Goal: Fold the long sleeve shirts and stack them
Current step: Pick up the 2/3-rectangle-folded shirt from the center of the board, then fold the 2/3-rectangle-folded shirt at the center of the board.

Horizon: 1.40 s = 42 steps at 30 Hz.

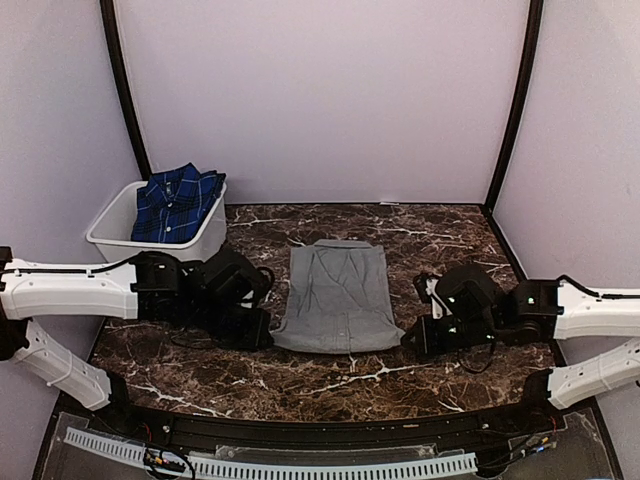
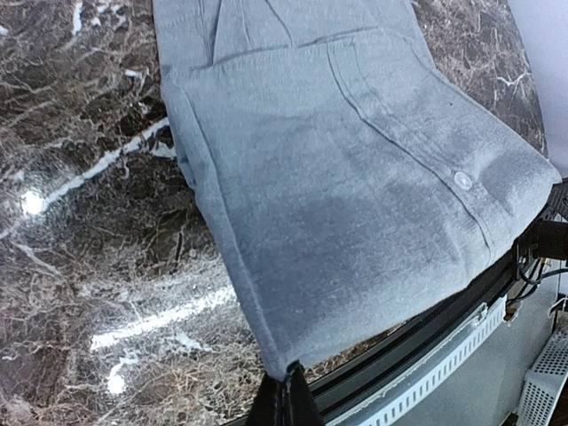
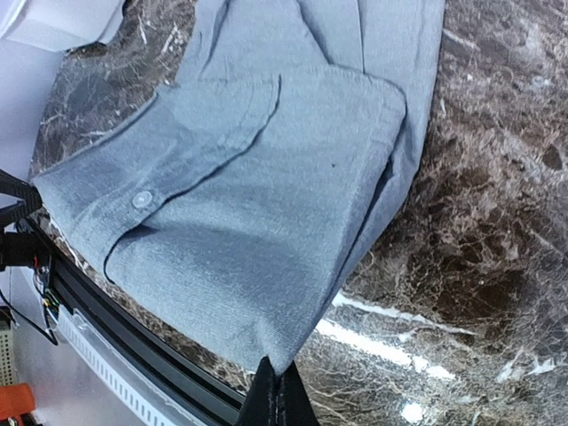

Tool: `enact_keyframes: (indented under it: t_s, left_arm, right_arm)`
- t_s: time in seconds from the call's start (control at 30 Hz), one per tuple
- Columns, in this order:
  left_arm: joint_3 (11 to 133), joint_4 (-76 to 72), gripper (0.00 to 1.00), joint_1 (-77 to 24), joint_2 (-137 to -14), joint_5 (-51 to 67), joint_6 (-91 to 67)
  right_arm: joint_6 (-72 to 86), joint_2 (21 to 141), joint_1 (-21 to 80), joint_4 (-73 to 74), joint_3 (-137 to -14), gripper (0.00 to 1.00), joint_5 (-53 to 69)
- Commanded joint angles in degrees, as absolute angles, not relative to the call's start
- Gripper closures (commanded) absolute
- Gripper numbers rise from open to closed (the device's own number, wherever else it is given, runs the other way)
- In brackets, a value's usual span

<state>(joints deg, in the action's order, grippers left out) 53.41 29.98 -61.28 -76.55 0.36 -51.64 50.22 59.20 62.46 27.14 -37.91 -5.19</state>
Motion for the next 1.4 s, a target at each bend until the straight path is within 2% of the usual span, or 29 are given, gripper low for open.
enact_keyframes:
  t_s: [0.0,0.17,0.3,0.47,0.6,0.77,0.83,0.97,1.07,1.23,1.37]
  left_arm:
    - [58.69,35.73,1.0,-60.7,-74.55,-4.04,-50.38]
    - [65.86,34.63,1.0,-52.57,-77.93,-0.86,-43.89]
    - [74.26,31.82,1.0,-44.55,-86.08,6.04,-34.76]
    - [86.88,26.1,1.0,-35.88,-104.78,12.59,-29.55]
    - [104.59,22.87,1.0,-31.46,-120.63,12.68,-28.45]
    - [119.04,23.05,1.0,-30.04,-138.48,10.71,-29.77]
    - [122.11,24.4,1.0,-29.98,-141.94,9.74,-30.58]
    - [117.07,22.61,1.0,-30.22,-140.04,10.55,-32.19]
    - [106.86,18.75,1.0,-31.26,-134.62,10.99,-32.88]
    - [89.71,13.79,1.0,-34.91,-119.31,10.6,-34.97]
    - [74.64,12.4,1.0,-39.76,-106.99,7.6,-37.19]
  right_arm:
    - [50.24,58.63,62.49,29.23,-44.89,1.0,-11.0]
    - [41.81,66.47,56.01,28.8,-55.65,1.0,-11.0]
    - [34.69,75.32,45.39,22.32,-61.85,1.0,-4.56]
    - [29.28,91.74,32.5,16.28,-70.9,1.0,1.54]
    - [28.36,106.62,24.89,12.06,-78.19,1.0,7.24]
    - [26.87,123.23,22.28,12.57,-89.3,1.0,9.6]
    - [25.94,127.27,22.19,15.2,-92.9,1.0,10.62]
    - [26.93,124.74,22.86,13.18,-86.03,1.0,11.22]
    - [28.58,118.09,23.77,10.78,-76.12,1.0,10.05]
    - [31.86,100.84,27.2,8.22,-57.05,1.0,7.55]
    - [34.63,86.47,31.59,10.12,-47.95,1.0,4.17]
